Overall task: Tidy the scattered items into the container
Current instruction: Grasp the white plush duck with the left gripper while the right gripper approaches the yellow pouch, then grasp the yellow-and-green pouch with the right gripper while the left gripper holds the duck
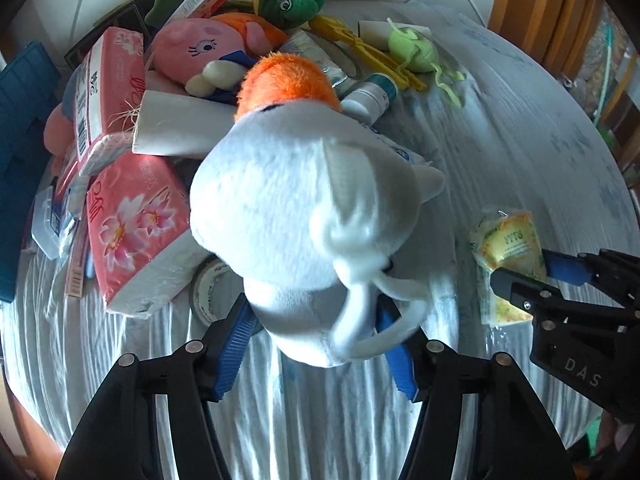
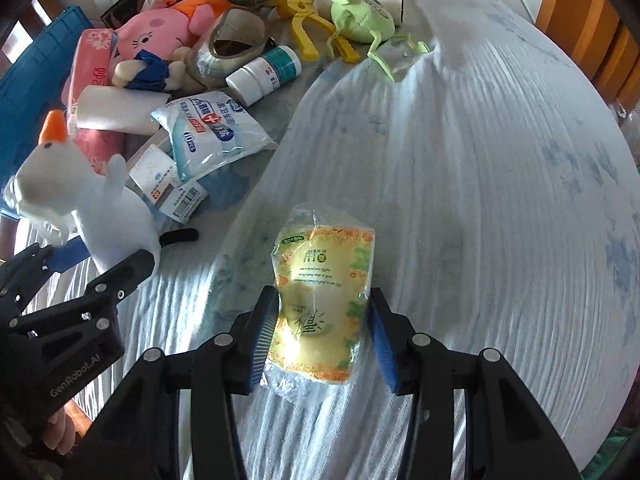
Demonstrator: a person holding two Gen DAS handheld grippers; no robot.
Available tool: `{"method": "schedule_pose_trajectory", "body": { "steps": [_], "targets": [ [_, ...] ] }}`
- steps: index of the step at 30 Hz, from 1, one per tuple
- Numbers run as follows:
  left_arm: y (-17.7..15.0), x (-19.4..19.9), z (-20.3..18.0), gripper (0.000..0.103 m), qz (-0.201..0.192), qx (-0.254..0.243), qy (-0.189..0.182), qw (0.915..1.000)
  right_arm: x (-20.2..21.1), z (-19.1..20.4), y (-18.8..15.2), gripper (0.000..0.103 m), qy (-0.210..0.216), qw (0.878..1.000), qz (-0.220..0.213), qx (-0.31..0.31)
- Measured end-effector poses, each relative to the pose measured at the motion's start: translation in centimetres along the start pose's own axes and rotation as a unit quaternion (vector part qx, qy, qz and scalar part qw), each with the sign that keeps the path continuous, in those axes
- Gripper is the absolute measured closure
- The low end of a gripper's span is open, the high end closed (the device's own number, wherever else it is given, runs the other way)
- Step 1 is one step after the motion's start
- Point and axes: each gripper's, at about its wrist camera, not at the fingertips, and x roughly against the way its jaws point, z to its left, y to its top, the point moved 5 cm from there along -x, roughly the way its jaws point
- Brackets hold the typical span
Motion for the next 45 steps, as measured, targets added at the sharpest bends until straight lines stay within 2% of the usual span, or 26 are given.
{"method": "schedule_pose_trajectory", "body": {
  "steps": [2,3,4,6,8,10,12,15,19,24,25,26,27,34,39,41,42,43,45],
  "targets": [
    [0.4,0.8,0.1,0.028,-0.015,0.003,0.005,0.9999,0.5,0.1,0.1,0.052,-0.001,1.000,-0.006,-0.001],
    [0.7,1.1,0.2,0.019,-0.024,0.005,0.012,0.9996,0.7,0.1,0.1,0.039,-0.003,1.000,-0.008,-0.001],
    [0.9,0.9,0.2,0.019,-0.024,0.006,0.014,0.9996,0.9,0.1,0.1,0.027,-0.005,1.000,-0.010,-0.002],
    [1.2,0.5,0.3,0.019,-0.024,0.007,0.019,0.9995,1.3,-0.1,0.2,0.024,-0.008,1.000,-0.012,-0.004],
    [0.7,-0.6,0.2,0.020,-0.011,0.007,0.018,0.9997,1.6,-0.3,0.2,0.024,-0.011,1.000,-0.012,-0.006],
    [0.1,-1.8,-0.1,0.043,0.003,0.002,0.019,0.9998,1.3,-0.3,0.0,0.023,-0.013,1.000,-0.007,-0.005],
    [-0.2,-1.9,-0.4,0.049,-0.007,-0.005,0.027,0.9996,1.0,-0.2,-0.2,0.023,-0.016,1.000,-0.002,-0.003],
    [-0.3,-1.8,-0.6,0.052,-0.011,-0.006,0.026,0.9996,0.1,0.1,-1.7,0.030,-0.025,1.000,-0.004,0.013],
    [-0.4,-1.3,-0.4,0.054,-0.015,-0.001,0.015,0.9998,-0.4,0.4,-2.0,0.030,-0.037,0.999,-0.007,0.022],
    [-0.3,0.6,-0.2,0.054,-0.037,0.000,0.010,0.9993,-0.3,0.1,-2.1,0.031,-0.030,1.000,-0.006,0.006],
    [-0.2,1.1,-0.1,0.054,-0.042,0.001,0.012,0.9990,-0.2,0.1,-2.1,0.034,-0.028,1.000,-0.007,0.006],
    [-0.2,1.5,0.0,0.054,-0.047,0.003,0.012,0.9988,0.0,0.2,-2.1,0.046,-0.027,1.000,-0.009,0.005],
    [-0.1,1.9,0.0,0.054,-0.051,0.004,0.011,0.9986,0.1,0.2,-2.0,0.051,-0.025,1.000,-0.012,0.005],
    [0.0,4.6,0.9,0.054,-0.077,0.016,0.020,0.9967,2.8,1.0,-0.5,0.052,-0.013,0.999,-0.049,0.011],
    [-0.2,5.1,1.4,0.054,-0.078,0.024,0.028,0.9963,2.6,1.3,-0.7,0.052,-0.013,0.999,-0.038,0.014],
    [-0.6,4.5,1.3,0.054,-0.071,0.023,0.029,0.9968,1.3,0.5,-0.1,0.040,-0.015,0.999,-0.028,0.011],
    [-0.7,4.2,1.2,0.054,-0.066,0.022,0.029,0.9971,0.7,0.2,0.1,0.021,-0.017,1.000,-0.021,0.011],
    [-1.0,3.7,1.0,0.054,-0.059,0.022,0.027,0.9977,0.2,0.3,-0.4,0.011,-0.019,1.000,-0.014,0.012],
    [-1.6,2.8,0.6,0.054,-0.044,0.021,0.024,0.9985,-0.8,0.3,-0.8,0.010,-0.025,1.000,-0.005,0.016]
  ]
}}
